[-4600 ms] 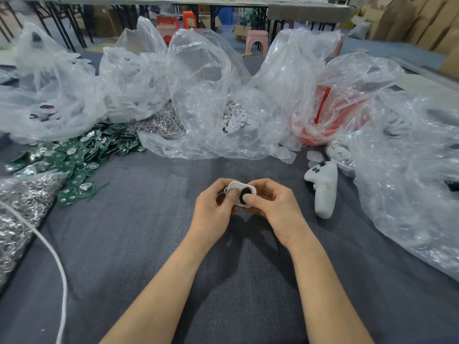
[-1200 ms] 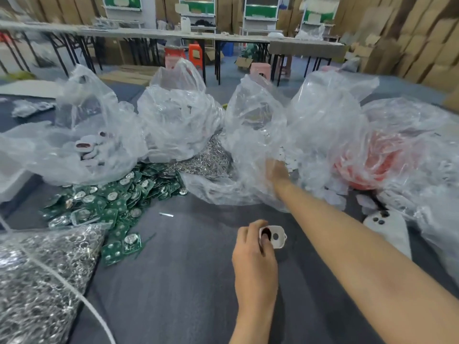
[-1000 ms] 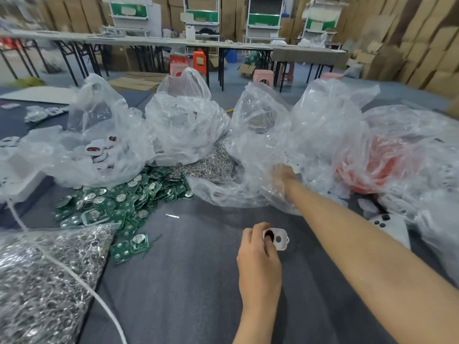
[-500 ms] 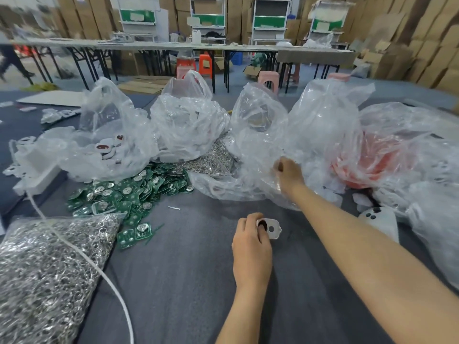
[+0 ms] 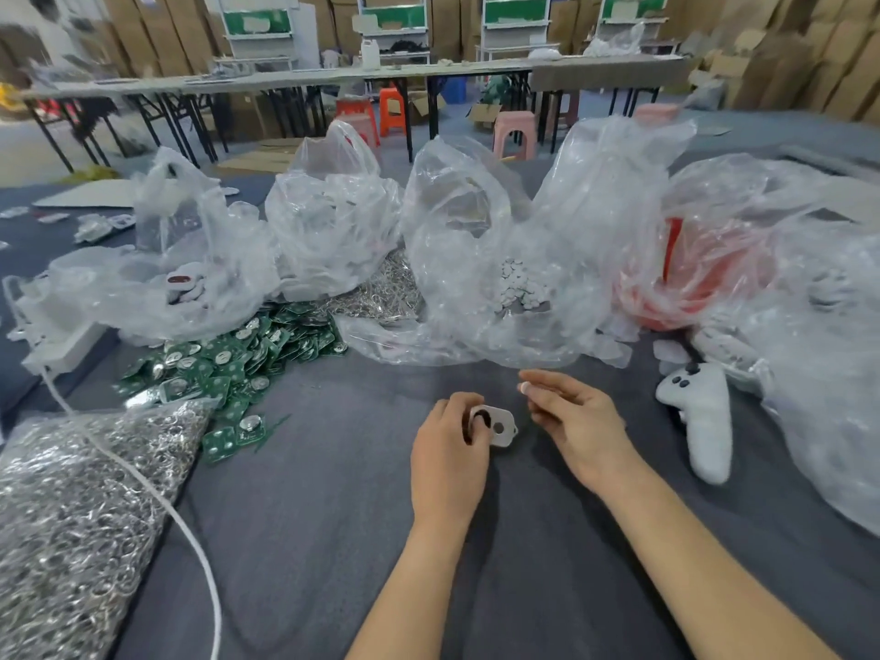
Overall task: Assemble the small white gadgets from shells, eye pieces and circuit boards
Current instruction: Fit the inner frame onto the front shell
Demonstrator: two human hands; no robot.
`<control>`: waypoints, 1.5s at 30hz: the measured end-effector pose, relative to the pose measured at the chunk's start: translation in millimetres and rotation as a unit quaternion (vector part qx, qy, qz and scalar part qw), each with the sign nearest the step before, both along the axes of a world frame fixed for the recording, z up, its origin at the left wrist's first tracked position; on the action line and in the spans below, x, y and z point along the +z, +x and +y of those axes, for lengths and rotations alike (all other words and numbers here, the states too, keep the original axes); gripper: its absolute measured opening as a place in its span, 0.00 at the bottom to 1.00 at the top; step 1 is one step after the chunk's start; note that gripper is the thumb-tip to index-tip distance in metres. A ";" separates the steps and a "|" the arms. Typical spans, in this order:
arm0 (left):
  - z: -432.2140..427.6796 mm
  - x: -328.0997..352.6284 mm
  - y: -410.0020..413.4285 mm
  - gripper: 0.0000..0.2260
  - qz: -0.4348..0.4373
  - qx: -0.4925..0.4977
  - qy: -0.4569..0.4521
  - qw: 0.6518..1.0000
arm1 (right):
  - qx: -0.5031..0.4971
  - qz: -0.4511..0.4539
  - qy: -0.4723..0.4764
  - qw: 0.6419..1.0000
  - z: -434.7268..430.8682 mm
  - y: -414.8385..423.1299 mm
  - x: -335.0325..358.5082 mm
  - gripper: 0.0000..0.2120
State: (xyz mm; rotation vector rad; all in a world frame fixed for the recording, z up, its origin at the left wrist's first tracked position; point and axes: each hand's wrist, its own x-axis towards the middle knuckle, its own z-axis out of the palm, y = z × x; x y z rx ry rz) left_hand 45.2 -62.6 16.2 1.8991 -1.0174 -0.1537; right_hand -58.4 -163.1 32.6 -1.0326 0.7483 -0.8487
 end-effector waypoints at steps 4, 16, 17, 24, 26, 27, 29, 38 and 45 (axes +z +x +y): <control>-2.1 -1.8 1.0 0.06 0.006 -0.005 0.011 1.000 | 0.004 -0.042 0.027 0.999 -4.9 -0.3 -2.4 0.10; -2.2 -7.3 3.2 0.08 -0.026 -0.015 0.009 1.000 | 0.035 -0.015 -0.007 0.999 -1.2 -1.9 -3.2 0.09; -1.9 -7.0 3.4 0.08 -0.027 -0.019 0.000 0.999 | 0.039 -0.012 -0.010 0.999 -0.7 -1.5 -3.2 0.09; 0.1 -8.8 4.4 0.16 -0.082 -0.054 0.016 0.995 | 0.051 0.040 -0.042 0.997 -2.1 -3.4 -3.5 0.04; -1.6 -12.0 4.8 0.15 -0.109 -0.041 0.033 0.993 | 0.045 0.073 -0.071 0.994 -2.7 -4.9 -4.1 0.05; -1.8 -12.7 4.3 0.13 -0.113 -0.034 0.044 0.992 | 0.042 0.101 -0.093 0.990 -3.4 -5.9 -3.8 0.05; -1.7 -13.2 3.4 0.08 -0.111 -0.036 0.055 0.992 | 0.058 0.157 -0.134 0.977 -4.8 -8.9 -2.4 0.05; 10.0 -2.2 3.8 0.06 0.072 -0.028 -0.043 0.996 | 0.120 0.147 -0.145 0.971 5.8 -7.6 2.3 0.02; 15.1 2.5 2.2 0.08 0.104 -0.019 -0.098 0.990 | 0.115 0.074 -0.157 0.978 16.2 -1.5 3.5 0.03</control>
